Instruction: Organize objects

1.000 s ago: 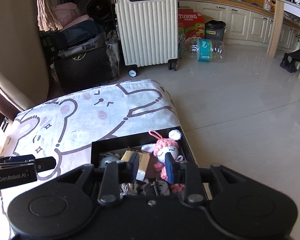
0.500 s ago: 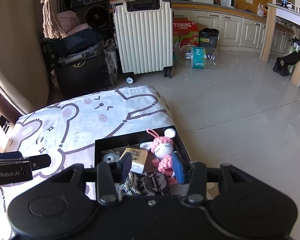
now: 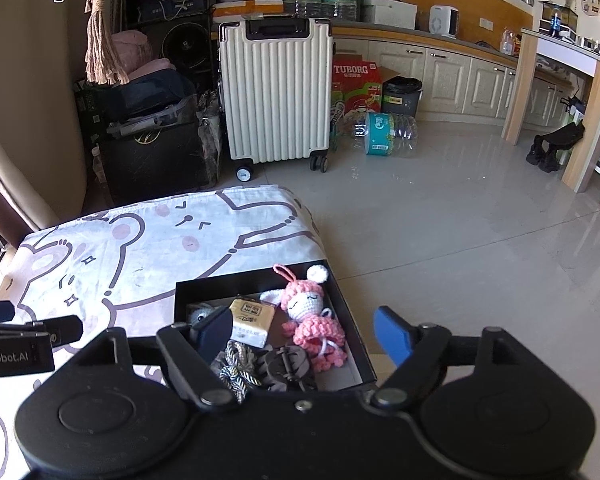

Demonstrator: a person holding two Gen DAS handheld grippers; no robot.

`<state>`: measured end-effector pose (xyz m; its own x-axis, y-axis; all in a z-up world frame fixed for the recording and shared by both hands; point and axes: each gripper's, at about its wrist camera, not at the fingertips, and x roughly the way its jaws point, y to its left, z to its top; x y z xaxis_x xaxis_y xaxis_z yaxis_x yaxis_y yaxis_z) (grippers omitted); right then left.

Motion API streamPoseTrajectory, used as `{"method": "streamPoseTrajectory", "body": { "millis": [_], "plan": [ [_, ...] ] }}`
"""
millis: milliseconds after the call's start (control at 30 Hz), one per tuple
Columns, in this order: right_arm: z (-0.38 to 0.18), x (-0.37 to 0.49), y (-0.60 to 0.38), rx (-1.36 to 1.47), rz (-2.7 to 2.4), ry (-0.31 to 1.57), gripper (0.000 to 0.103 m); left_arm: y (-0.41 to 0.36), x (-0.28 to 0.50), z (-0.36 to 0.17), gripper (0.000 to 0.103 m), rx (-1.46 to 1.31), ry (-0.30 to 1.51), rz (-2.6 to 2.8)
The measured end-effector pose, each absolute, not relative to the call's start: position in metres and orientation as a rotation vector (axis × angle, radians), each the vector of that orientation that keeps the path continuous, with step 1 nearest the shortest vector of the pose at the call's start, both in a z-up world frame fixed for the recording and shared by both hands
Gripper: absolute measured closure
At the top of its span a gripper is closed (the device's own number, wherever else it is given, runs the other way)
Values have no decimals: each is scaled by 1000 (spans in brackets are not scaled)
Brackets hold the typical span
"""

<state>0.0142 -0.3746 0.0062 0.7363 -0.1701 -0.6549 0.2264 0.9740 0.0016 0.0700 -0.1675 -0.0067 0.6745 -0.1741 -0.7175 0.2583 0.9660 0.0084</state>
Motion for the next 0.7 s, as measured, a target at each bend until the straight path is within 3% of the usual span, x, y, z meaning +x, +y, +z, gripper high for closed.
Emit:
{"method": "streamPoseTrajectory", "body": {
  "millis": [267, 467, 700],
  "plan": [
    [3, 11, -379, 61, -241, 747, 21, -166, 65, -6, 5, 91, 794, -243],
    [-2, 10, -382, 55, -245, 787, 0, -167, 67, -8, 5, 87, 805, -234],
    [-7, 10, -385, 34, -281, 814, 0, -177, 67, -14, 5, 151, 821, -221]
  ]
}}
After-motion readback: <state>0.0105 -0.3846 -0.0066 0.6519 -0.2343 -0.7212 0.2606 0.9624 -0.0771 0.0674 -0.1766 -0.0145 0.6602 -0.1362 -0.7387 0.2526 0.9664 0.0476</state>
